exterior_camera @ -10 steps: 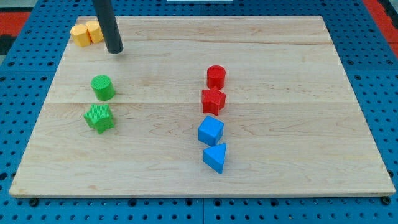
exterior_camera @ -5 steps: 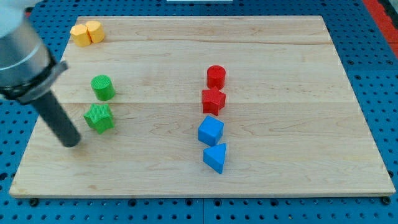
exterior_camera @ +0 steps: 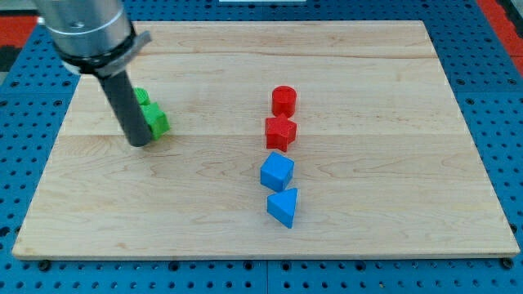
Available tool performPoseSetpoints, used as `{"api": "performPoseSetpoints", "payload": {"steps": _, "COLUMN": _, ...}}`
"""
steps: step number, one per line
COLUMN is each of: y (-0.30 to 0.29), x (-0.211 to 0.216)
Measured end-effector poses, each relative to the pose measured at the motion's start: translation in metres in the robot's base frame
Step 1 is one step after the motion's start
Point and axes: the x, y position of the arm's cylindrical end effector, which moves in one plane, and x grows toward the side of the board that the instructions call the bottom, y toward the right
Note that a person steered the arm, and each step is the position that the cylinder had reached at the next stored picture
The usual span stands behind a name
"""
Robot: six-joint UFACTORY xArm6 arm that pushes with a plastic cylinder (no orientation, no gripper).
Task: Move the green star to the top of the board
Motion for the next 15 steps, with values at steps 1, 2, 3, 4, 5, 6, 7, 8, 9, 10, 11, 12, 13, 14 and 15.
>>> {"api": "performPoseSetpoints", "payload": {"steps": 1, "y": 0.024, "x": -0.031}}
{"api": "performPoseSetpoints", "payload": {"steps": 2, "y": -0.009, "x": -0.034}}
{"api": "performPoseSetpoints", "payload": {"steps": 3, "y": -0.015, "x": -0.032}}
{"api": "performPoseSetpoints", "payload": {"steps": 4, "y": -0.045, "x": -0.060}}
{"api": "performPoseSetpoints", "payload": {"steps": 5, "y": -0.001, "x": -0.069}}
{"api": "performPoseSetpoints", "payload": {"steps": 6, "y": 0.058, "x": -0.076}}
{"api": "performPoseSetpoints", "payload": {"steps": 7, "y": 0.059, "x": -0.101}}
{"api": "performPoseSetpoints", "payload": {"steps": 8, "y": 0.042, "x": -0.093}}
{"api": "performPoseSetpoints", "payload": {"steps": 9, "y": 0.001, "x": -0.091}}
{"api": "performPoseSetpoints", "payload": {"steps": 10, "y": -0.012, "x": -0.119}}
{"api": "performPoseSetpoints", "payload": {"steps": 11, "y": 0.032, "x": -0.129}}
{"api": "performPoseSetpoints", "payload": {"steps": 12, "y": 0.034, "x": -0.165}}
{"api": "performPoseSetpoints", "payload": {"steps": 13, "y": 0.070, "x": -0.182}}
{"api": "performPoseSetpoints", "payload": {"steps": 14, "y": 0.135, "x": -0.196}}
{"api": "performPoseSetpoints", "payload": {"steps": 15, "y": 0.155, "x": -0.221}}
